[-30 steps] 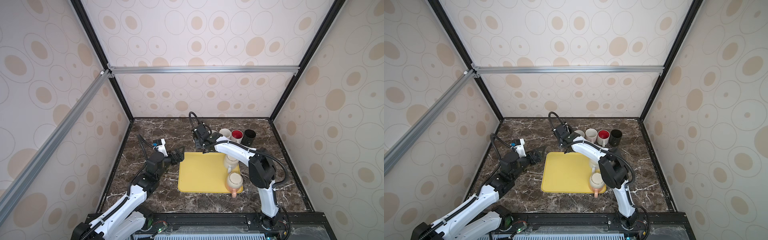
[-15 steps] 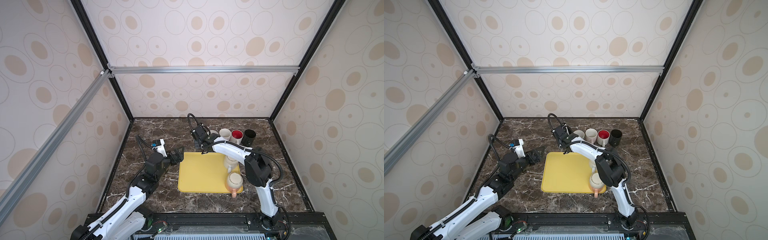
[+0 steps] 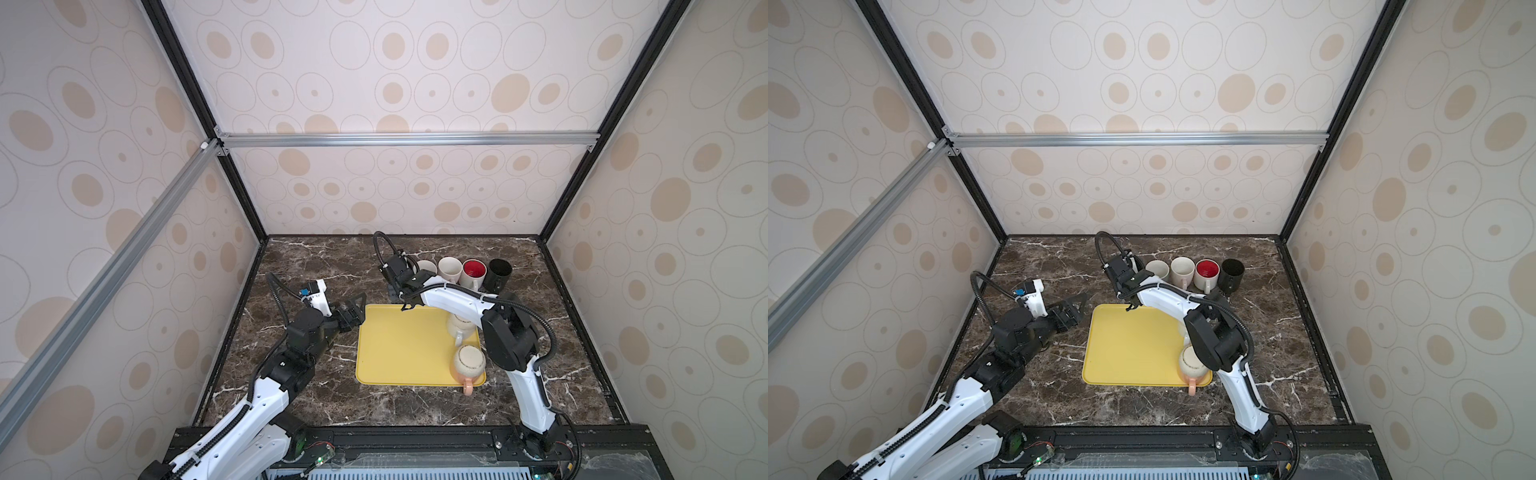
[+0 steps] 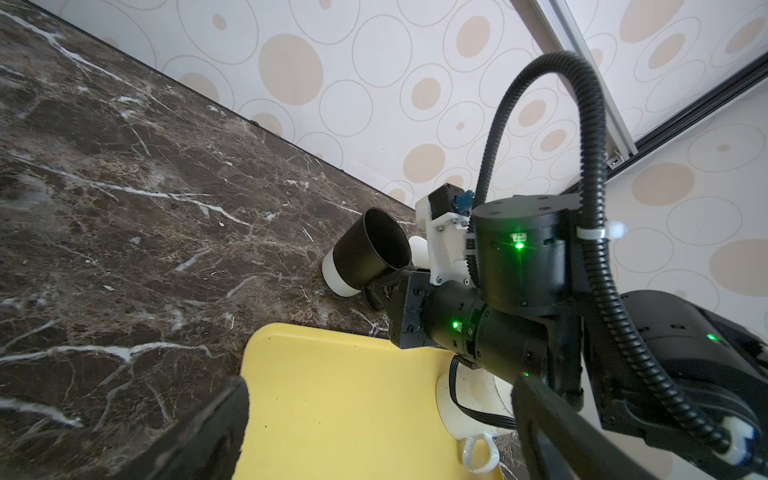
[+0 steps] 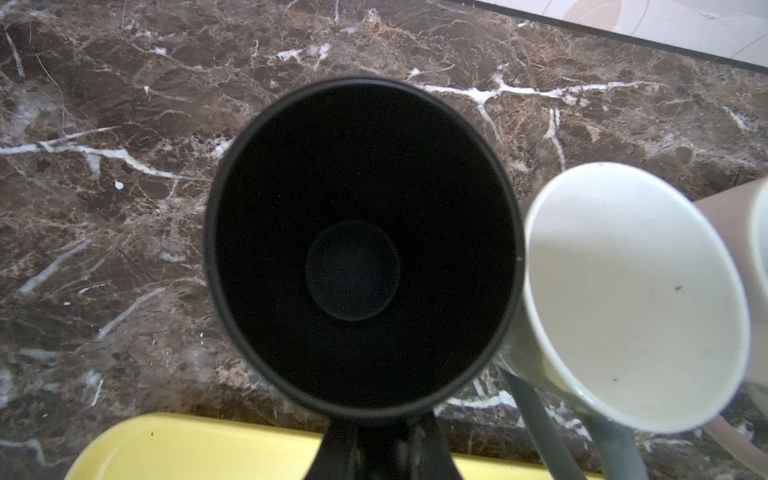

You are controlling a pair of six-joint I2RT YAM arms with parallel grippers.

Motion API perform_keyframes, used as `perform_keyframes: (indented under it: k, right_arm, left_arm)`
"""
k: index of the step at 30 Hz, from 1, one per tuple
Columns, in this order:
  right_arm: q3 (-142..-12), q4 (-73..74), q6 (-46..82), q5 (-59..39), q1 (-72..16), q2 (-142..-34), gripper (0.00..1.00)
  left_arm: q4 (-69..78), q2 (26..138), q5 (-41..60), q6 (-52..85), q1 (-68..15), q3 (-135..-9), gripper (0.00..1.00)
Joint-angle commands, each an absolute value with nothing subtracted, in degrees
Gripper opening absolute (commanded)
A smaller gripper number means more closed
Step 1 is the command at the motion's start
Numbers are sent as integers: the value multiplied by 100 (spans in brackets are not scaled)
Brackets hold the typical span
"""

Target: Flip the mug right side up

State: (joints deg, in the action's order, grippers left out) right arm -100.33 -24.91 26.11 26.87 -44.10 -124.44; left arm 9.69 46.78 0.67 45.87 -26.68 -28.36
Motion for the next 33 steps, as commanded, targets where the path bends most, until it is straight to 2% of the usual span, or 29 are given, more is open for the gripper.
perform_keyframes:
  k: [1,17,33]
  right_arm:
    - [-10079,-2139,2711,2971,-4462,-12427,0]
    - [-9977,-2179,2727,2997,-4457,-12463,0]
    - [-10005,-2320,2775,2868,-4513,-12405,26]
  left_arm:
    - [895,4612,-19,4615,-2600,-2819,99]
    - [884,4474,-57,4669,-2607,-2680,99]
    - [827,4274,-64,4676,-2608,-2569,100]
